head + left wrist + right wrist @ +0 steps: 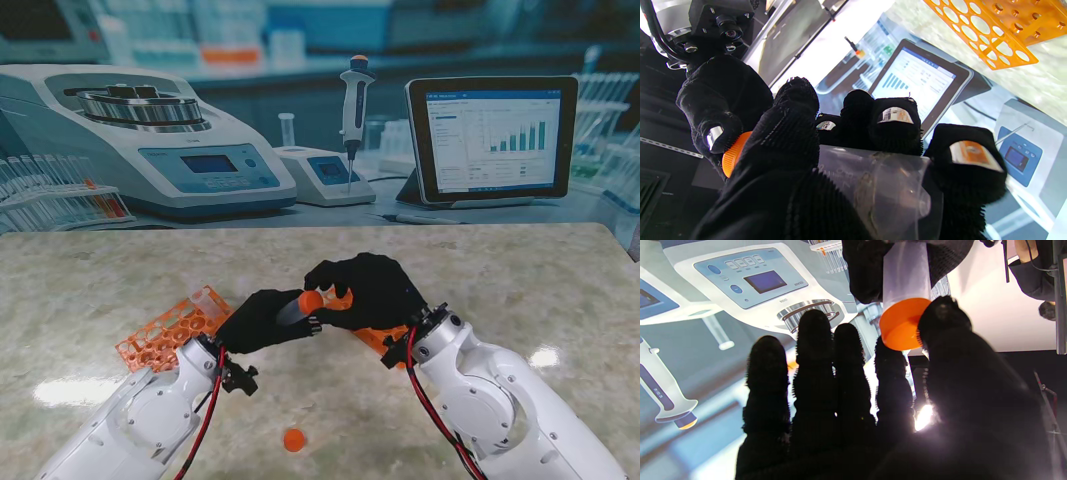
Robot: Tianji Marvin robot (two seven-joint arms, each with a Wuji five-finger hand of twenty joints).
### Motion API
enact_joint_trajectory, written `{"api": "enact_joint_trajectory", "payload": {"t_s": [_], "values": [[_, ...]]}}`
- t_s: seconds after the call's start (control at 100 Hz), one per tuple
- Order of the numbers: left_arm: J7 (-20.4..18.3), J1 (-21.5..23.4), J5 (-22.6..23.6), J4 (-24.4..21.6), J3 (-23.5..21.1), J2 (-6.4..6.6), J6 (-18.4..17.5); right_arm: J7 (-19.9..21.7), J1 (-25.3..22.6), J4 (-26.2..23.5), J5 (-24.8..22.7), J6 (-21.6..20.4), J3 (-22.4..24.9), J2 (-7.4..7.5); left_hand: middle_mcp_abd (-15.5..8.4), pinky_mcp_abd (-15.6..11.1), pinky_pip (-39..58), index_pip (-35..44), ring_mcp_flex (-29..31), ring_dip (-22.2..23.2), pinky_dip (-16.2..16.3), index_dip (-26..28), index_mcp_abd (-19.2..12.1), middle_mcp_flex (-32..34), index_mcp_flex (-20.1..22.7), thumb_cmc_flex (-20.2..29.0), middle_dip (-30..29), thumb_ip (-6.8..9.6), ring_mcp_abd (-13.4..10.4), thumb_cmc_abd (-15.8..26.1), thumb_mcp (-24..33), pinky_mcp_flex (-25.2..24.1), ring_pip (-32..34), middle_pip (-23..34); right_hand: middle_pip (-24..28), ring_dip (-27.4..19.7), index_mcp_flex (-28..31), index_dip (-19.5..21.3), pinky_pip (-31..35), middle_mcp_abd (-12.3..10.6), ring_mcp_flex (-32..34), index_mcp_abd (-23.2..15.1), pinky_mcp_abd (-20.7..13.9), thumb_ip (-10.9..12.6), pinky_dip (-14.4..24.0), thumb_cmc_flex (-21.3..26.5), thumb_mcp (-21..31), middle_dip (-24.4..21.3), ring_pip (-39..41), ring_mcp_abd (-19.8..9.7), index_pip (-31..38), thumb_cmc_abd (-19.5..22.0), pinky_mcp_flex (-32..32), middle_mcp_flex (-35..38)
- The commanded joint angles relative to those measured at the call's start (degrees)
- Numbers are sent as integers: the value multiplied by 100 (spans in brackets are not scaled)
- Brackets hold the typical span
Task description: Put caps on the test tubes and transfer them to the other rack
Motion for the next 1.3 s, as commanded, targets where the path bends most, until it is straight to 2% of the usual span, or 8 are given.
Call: {"api": "enact_joint_trajectory", "payload": {"t_s": [0.0, 0.47, 0.67, 0.75, 0.92, 0.96, 1.24, 1.29], "values": [[-35, 18, 7, -99, 28, -14, -54, 43, 2, 42, 53, 48, -5, -10, -320, -230, 490, 254, 150, 24, -23, 219, 52, 59, 106, 222, 113, 31, -187, 252, 8, 200, -23, 1, -108, -79, 119, -17, -95, -3, 24, -499, -165, 375, -44, 990, 741, -11, -196, 19, 550, 930, -102, 33], [-29, 34, 18, -115, 13, -14, -43, 264, 49, 75, 441, 34, 44, -12, -321, -225, 483, 256, 144, 25, -23, 220, 50, 56, 109, 221, 113, 30, -183, 255, 4, 194, -25, -2, -194, -145, -130, -68, -144, 127, -206, -282, -99, 407, -58, 999, 873, -51, -300, 143, 475, 1145, -370, -228], [-31, 34, 12, -117, 12, -15, -26, 277, 33, 69, 422, 1, 74, -6, -320, -223, 480, 258, 138, 26, -22, 221, 54, 53, 113, 229, 114, 31, -182, 252, 5, 192, -27, -2, -249, -178, -250, -135, -153, 131, -314, -188, -82, 363, -60, 636, 651, -132, -352, 154, 400, 1178, -461, -355], [-33, 34, 12, -118, 11, -14, -22, 279, 30, 76, 429, -21, 79, -5, -314, -223, 480, 257, 138, 27, -22, 220, 56, 55, 113, 223, 114, 30, -182, 252, 1, 192, -28, -1, -281, -215, -341, -225, -173, 146, -389, -134, -71, 458, -61, 393, 428, -569, -382, 168, 366, 1155, -518, -423], [-34, 30, 10, -116, 13, -15, -20, 276, 30, 76, 409, -53, 98, -3, -318, -223, 479, 254, 138, 28, -21, 220, 51, 49, 107, 227, 115, 31, -182, 257, 4, 192, -28, -3, -254, -249, -373, -247, -201, 171, -503, -56, -44, 495, -58, 25, 138, -697, -444, 174, 159, 1199, -605, -594], [-35, 28, 7, -115, 16, -15, -19, 271, 29, 76, 405, -54, 100, -4, -316, -223, 479, 255, 138, 28, -20, 220, 47, 53, 106, 224, 115, 31, -182, 259, 3, 192, -28, -1, -221, -260, -296, -41, -207, 187, -519, -31, -39, 557, -42, -21, 2, -761, -449, 173, -117, 1244, -628, -623], [-36, 28, 6, -116, 15, -15, -14, 208, 2, 79, 342, -102, 110, -6, -315, -223, 479, 256, 138, 29, -19, 221, 49, 57, 107, 219, 115, 30, -182, 258, -3, 192, -28, 1, -226, -266, -183, 68, -211, 148, -553, -10, -21, 604, -29, -227, -188, -784, -453, 174, -382, 1238, -678, -657], [-36, 27, 7, -115, 15, -15, -14, 210, -11, 67, 314, -113, 119, -2, -313, -223, 479, 256, 138, 29, -19, 221, 52, 57, 107, 224, 115, 31, -182, 257, 0, 192, -28, 0, -225, -278, -100, 367, -219, 144, -563, -3, -15, 656, -23, -265, -258, -800, -457, 180, -723, 1255, -691, -661]]}}
